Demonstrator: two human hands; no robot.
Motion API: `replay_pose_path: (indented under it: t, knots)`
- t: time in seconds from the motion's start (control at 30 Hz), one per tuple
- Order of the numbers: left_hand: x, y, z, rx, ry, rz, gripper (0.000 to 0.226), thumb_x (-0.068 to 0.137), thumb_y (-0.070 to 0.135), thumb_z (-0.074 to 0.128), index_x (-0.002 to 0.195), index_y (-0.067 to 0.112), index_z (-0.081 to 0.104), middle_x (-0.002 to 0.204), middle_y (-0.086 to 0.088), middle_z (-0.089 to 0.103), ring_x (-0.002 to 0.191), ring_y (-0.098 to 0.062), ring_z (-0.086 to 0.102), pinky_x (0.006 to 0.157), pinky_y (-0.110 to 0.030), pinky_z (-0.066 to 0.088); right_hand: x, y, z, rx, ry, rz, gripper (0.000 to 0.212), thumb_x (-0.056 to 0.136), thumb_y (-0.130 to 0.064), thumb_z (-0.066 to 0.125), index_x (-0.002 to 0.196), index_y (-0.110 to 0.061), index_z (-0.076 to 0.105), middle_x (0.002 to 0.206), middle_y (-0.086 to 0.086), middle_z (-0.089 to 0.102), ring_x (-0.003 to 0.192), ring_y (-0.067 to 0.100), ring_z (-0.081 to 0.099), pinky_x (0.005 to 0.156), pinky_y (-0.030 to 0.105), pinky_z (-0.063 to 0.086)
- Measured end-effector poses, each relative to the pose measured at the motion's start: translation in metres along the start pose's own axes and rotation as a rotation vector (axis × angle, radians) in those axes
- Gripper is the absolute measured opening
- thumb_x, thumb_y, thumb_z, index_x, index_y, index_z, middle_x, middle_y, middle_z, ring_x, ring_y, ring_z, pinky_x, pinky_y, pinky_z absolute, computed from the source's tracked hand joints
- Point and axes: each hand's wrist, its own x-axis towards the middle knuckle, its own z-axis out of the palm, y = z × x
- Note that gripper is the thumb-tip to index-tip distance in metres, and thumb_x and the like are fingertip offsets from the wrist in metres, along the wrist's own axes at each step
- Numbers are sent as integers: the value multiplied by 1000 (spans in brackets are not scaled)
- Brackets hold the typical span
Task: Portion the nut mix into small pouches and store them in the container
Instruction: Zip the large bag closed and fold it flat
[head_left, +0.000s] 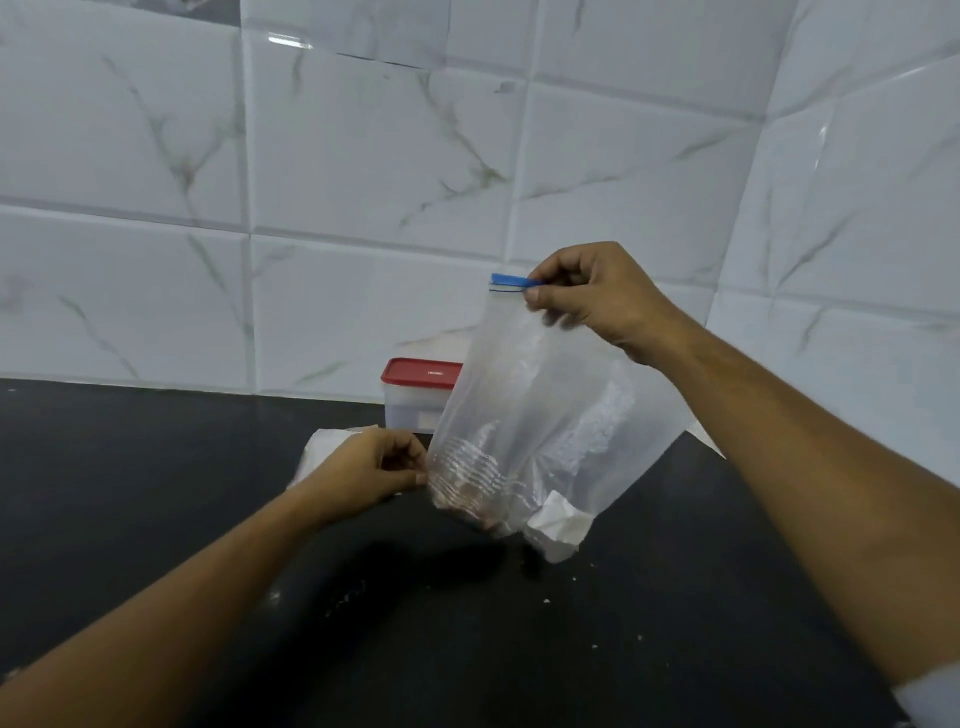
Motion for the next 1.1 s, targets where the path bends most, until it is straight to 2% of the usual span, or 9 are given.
replay_pose_path:
  t: [0.17,0.3,0.4,0.47,0.53,0.6,0.73,0.93,1.1]
  knots:
    - [0,-10,-5,-45,137,-6,5,95,13,70,97,18,71,86,-1,77,80,-15,75,81,-43,63,1,12,-16,-63,64,-2,9,85,-5,81,92,-8,76,77,9,76,66,15,72,72,26,56]
    - [1,-5,-7,31,117,-13,18,90,17,77,104,25,69,92,5,77,83,-5,72,86,-37,61,-2,15,-9,-67,110,-11,12,84,-14,85,87,-10,74,74,4,76,63,13,70,69,24,57]
    - [2,20,-14,-150,149,100,41,84,28,81,121,25,64,109,5,73,99,-5,70,90,-31,59,-3,6,-2,-62,43,-37,11,86,-16,83,90,-9,76,80,5,78,69,15,72,73,29,59]
    - [9,50,-24,-332,206,157,41,87,31,77,125,21,64,108,1,75,99,-9,73,85,-26,57,-3,-2,4,-49,-32,-59,9,88,-12,82,94,-8,78,82,6,78,73,17,74,80,35,60]
    - [20,82,-37,-417,252,215,28,91,25,74,117,18,69,101,-5,78,92,-15,75,81,-30,60,-3,-8,10,-39,-81,-74,11,88,-11,81,97,-8,77,82,8,78,76,21,75,84,42,61]
    - [28,104,-48,-362,283,260,13,94,22,73,104,15,73,94,-7,79,84,-17,73,80,-35,60,-3,-13,14,-37,-122,-81,14,88,-14,82,100,-9,76,83,8,78,81,24,76,87,47,60]
    - [34,114,-61,-363,280,244,19,96,19,70,103,2,73,89,-8,77,82,-16,71,86,-42,61,-6,-12,3,-84,-186,-58,15,89,-21,81,100,-12,76,85,5,79,82,22,77,84,41,60]
    - [32,109,-62,-479,298,234,12,98,17,67,98,8,73,88,-3,71,81,-13,66,82,-38,58,-13,-2,-5,-89,-171,-47,9,92,-18,78,94,-10,76,84,4,79,79,21,77,78,32,58]
    - [31,115,-53,-521,295,249,8,96,17,70,93,10,74,86,-2,74,79,-13,67,82,-38,57,-14,-13,6,-23,-122,-76,18,93,-33,77,100,-17,74,86,3,78,81,19,76,80,32,58]
